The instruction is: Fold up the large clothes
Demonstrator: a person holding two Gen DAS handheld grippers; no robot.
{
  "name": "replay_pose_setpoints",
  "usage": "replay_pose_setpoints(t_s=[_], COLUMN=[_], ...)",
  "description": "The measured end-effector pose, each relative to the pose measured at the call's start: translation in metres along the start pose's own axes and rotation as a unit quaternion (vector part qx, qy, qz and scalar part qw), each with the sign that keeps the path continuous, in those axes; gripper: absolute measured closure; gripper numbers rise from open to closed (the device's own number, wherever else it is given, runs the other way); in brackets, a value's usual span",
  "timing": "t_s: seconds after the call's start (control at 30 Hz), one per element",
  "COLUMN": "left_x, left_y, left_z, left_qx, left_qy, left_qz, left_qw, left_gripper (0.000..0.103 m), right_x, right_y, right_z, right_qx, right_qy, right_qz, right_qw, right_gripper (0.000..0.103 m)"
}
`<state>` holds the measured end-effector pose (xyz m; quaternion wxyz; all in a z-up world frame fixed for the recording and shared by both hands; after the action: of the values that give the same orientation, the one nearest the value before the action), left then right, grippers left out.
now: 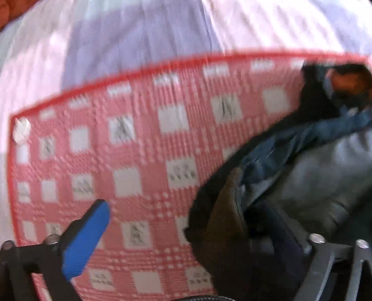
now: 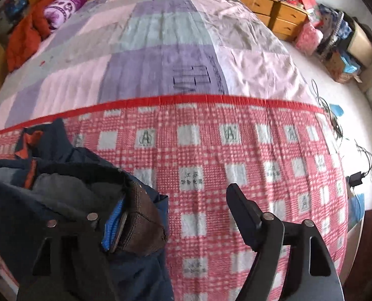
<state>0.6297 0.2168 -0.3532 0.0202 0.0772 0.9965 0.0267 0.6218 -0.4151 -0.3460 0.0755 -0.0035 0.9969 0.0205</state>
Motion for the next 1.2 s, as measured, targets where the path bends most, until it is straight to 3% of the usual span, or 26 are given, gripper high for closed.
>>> replay_pose_setpoints(t_s=[0.07, 0.1, 0.17, 0.23, 0.3, 0.4, 0.47, 0.57, 0.63, 0.7, 0.77, 0.9, 0.97, 1.07, 1.17, 1.2], left_x=[-0.001, -0.002, -0.005, -0.003, 0.004, 0.022, 0.038, 0.062, 0.068, 0.065, 0.05, 0.005, -0.015, -0.029, -0.025, -0.02], left_y=[0.004, 0.01, 0.027, 0.03, 0.014, -0.041, -0.084, -0.161, -0.193, -0.219, -0.224, -0.217, -0.214, -0.211, -0.209, -0.209], left_z=[-0.024, -0.03, -0.05, -0.069, -0.086, -0.093, -0.087, -0.052, -0.026, 0.012, 0.038, 0.048, 0.05, 0.052, 0.042, 0.039], left_qx=[0.052, 0.062, 0.038, 0.039, 0.047, 0.048, 0.074, 0.148, 0.161, 0.149, 0.108, 0.074, 0.069, 0.081, 0.104, 0.108], left_qy=[-0.004, 0.0, -0.021, -0.054, -0.09, -0.123, -0.128, -0.114, -0.103, -0.077, -0.08, -0.124, -0.137, -0.134, -0.152, -0.159], left_qz=[0.002, -0.005, -0.029, -0.056, -0.054, -0.009, 0.003, 0.01, 0.018, 0.027, 0.031, 0.023, 0.02, 0.014, 0.004, 0.003], left_qw=[0.9986, 0.998, 0.9986, 0.9962, 0.9934, 0.9912, 0.989, 0.9823, 0.9813, 0.9855, 0.9904, 0.9892, 0.988, 0.9877, 0.9828, 0.9813], left_gripper=[0.001, 0.001, 0.001, 0.001, 0.001, 0.001, 0.001, 0.001, 0.001, 0.001, 0.001, 0.0, 0.0, 0.0, 0.0, 0.0], right_x=[0.0, -0.001, -0.006, -0.014, -0.017, 0.005, 0.027, 0.076, 0.1, 0.112, 0.106, 0.047, 0.019, -0.01, -0.009, -0.004], right_y=[0.006, 0.007, -0.003, -0.009, 0.007, 0.073, 0.114, 0.182, 0.207, 0.219, 0.221, 0.232, 0.234, 0.24, 0.255, 0.262], right_z=[-0.026, -0.033, -0.052, -0.077, -0.112, -0.133, -0.119, -0.068, -0.031, 0.014, 0.043, 0.081, 0.093, 0.092, 0.056, 0.045], right_qx=[-0.011, -0.037, -0.051, -0.017, 0.014, -0.021, -0.005, -0.017, -0.019, -0.003, 0.017, 0.024, 0.021, -0.02, -0.093, -0.098], right_qy=[-0.016, -0.013, -0.015, -0.056, -0.121, -0.168, -0.157, -0.105, -0.065, -0.019, -0.007, -0.01, -0.006, -0.014, -0.054, -0.065], right_qz=[-0.032, -0.033, -0.007, -0.006, -0.042, -0.127, -0.18, -0.236, -0.241, -0.228, -0.217, -0.185, -0.173, -0.163, -0.222, -0.271], right_qw=[0.999, 0.999, 0.999, 0.998, 0.992, 0.977, 0.971, 0.966, 0.968, 0.974, 0.976, 0.982, 0.985, 0.986, 0.969, 0.955], right_gripper=[0.018, 0.018, 0.018, 0.018, 0.018, 0.018, 0.018, 0.018, 0.018, 0.018, 0.017, 0.003, 0.003, 0.005, 0.006, 0.006])
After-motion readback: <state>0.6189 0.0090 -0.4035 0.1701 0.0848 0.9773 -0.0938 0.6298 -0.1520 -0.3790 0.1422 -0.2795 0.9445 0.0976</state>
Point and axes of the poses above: each gripper's, at about its wrist camera, not at the fingertips, and z roughly the way its jaws point, y to its left, x to its underside, the point moved 10 cm from there along z, roughly the way its jaws point, and after that the axes turned 12 degrees about y, right-handed, at the moved point
